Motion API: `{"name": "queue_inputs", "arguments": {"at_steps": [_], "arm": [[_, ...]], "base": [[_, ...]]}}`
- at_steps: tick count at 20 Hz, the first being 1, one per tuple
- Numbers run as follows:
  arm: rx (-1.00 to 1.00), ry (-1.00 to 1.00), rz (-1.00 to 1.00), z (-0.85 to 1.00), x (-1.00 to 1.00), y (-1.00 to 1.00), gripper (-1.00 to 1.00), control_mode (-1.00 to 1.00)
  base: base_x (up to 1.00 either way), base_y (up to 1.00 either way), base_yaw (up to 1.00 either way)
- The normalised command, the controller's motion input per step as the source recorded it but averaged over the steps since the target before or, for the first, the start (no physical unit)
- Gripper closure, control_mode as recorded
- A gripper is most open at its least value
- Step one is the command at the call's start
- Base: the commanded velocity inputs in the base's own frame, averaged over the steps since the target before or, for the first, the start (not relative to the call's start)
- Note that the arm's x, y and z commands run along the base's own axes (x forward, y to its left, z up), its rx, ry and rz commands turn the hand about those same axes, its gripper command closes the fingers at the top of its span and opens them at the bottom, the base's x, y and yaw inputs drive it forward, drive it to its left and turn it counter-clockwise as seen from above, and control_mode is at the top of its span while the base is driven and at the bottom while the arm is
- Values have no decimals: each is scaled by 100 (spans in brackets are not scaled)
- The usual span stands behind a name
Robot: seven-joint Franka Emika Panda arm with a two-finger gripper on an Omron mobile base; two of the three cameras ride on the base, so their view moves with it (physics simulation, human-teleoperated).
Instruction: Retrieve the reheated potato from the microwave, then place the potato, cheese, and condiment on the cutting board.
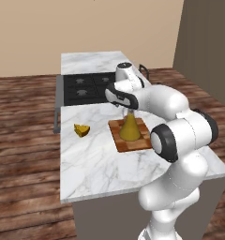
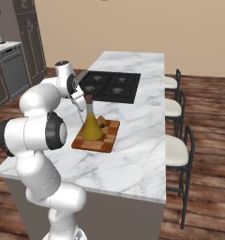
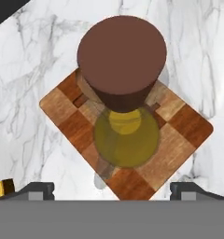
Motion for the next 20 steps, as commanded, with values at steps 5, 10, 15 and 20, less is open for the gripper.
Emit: {"name": "queue_inputs", "arguments": {"at_steps": [5, 10, 15, 20], "arm": [[-1, 4, 3, 16, -34, 20, -100, -100], [0, 7, 13, 9, -34, 15, -100, -100], [0, 13, 32, 6, -18, 20, -100, -100], [0, 14, 43, 1, -17, 21, -100, -100]], "base": [[0, 0, 0], [0, 0, 0], [0, 0, 0], [0, 0, 0]]}}
